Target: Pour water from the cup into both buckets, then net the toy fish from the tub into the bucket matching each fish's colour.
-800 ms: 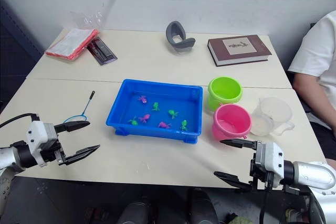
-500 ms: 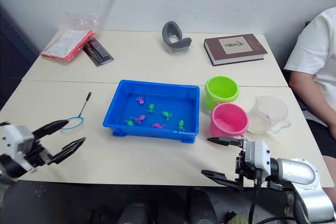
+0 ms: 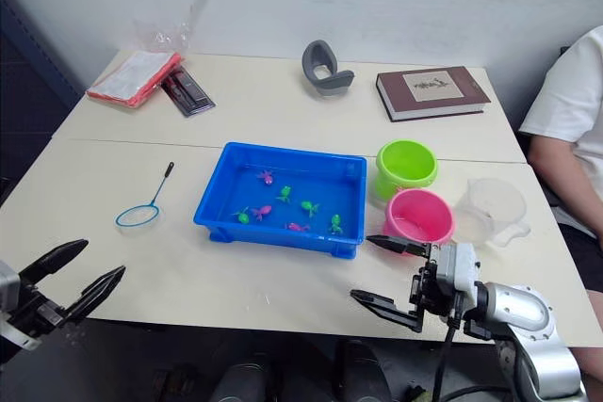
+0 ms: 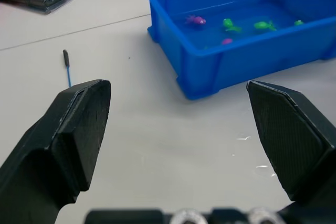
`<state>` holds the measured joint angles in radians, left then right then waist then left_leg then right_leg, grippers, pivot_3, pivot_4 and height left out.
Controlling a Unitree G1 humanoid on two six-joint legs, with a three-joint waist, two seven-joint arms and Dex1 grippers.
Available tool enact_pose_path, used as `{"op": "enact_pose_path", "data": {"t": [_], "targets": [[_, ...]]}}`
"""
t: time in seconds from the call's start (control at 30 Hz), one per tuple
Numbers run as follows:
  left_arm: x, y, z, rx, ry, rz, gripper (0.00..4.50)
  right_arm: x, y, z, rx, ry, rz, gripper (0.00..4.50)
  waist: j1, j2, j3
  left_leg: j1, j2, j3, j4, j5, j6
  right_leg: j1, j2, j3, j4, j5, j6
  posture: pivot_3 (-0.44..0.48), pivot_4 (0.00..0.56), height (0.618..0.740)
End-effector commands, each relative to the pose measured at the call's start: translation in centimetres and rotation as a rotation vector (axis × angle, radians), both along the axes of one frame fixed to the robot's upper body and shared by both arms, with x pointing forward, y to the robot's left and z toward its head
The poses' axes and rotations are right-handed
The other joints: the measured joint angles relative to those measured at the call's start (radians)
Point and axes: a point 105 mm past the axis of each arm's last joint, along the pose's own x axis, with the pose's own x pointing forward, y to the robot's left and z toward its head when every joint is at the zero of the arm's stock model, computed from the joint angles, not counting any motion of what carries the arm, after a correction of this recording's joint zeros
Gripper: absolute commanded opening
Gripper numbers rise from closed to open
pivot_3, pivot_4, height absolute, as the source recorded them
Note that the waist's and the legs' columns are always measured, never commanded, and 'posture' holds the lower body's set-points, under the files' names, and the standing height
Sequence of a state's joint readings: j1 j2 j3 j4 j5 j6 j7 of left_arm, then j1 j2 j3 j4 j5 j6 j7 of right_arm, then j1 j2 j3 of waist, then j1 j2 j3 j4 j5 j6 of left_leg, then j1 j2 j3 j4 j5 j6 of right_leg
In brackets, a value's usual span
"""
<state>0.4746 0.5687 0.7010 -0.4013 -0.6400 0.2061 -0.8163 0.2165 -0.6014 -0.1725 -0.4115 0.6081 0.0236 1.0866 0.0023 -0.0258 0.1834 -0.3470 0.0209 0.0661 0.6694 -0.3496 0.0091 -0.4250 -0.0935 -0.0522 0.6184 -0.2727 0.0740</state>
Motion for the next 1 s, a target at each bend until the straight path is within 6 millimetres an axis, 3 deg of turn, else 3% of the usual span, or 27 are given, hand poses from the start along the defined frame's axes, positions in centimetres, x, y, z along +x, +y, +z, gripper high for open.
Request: {"op": "enact_pose_path", "data": {"t": [0.03, 0.23, 0.37, 0.53, 0.67, 1.0], "targets": [[1.4, -3.3, 0.7, -0.009, -0.002, -0.187, 4.45, -0.8, -3.7, 1.0, -0.042, -0.062, -0.27, 4.5, 0.011, 0.001, 0.0, -0.001, 0.0, 0.0, 0.0, 0.0, 0.0, 0.0, 0.0, 0.0, 0.0, 0.0, 0.0, 0.0, 0.15, 0.74], [2.8, -8.0, 1.1, -0.024, 0.021, -0.438, 4.45, -1.4, -10.3, 0.4, -0.086, -0.032, -0.776, 4.5, 0.009, 0.0, -0.001, 0.0, -0.001, 0.001, 0.0, 0.0, 0.0, 0.0, 0.0, 0.001, 0.0, 0.0, 0.001, 0.0, 0.15, 0.74], [4.7, -9.6, 2.0, -0.03, -0.025, -0.517, 4.45, -1.5, -13.7, -1.8, -0.119, 0.148, -1.071, 4.5, -0.004, 0.002, -0.001, 0.003, 0.0, 0.002, -0.002, 0.001, -0.001, 0.001, 0.0, 0.002, 0.002, 0.0, 0.0, 0.0, 0.15, 0.74], [5.4, -11.7, 2.6, -0.016, -0.036, -0.619, 4.45, -0.4, -14.5, -1.1, -0.011, 0.177, -1.175, 4.5, -0.01, 0.004, 0.0, 0.004, 0.0, 0.002, -0.002, 0.001, -0.002, 0.001, 0.001, 0.003, 0.003, -0.001, -0.001, 0.0, 0.15, 0.74], [5.9, -12.7, 3.1, 0.002, -0.054, -0.662, 4.45, 0.7, -16.1, -2.1, 0.018, 0.219, -1.302, 4.5, -0.005, 0.004, 0.0, 0.003, -0.001, 0.002, -0.002, 0.001, -0.001, 0.001, 0.001, 0.002, 0.003, -0.001, -0.001, 0.0, 0.15, 0.74], [5.8, -13.1, 3.2, 0.018, -0.045, -0.691, 4.45, 2.5, -20.0, -3.2, -0.016, 0.227, -1.437, 4.5, -0.005, 0.005, 0.0, 0.002, -0.003, 0.001, -0.002, 0.002, 0.001, 0.001, 0.001, 0.003, 0.002, 0.0, 0.001, 0.0, 0.15, 0.74]]}}
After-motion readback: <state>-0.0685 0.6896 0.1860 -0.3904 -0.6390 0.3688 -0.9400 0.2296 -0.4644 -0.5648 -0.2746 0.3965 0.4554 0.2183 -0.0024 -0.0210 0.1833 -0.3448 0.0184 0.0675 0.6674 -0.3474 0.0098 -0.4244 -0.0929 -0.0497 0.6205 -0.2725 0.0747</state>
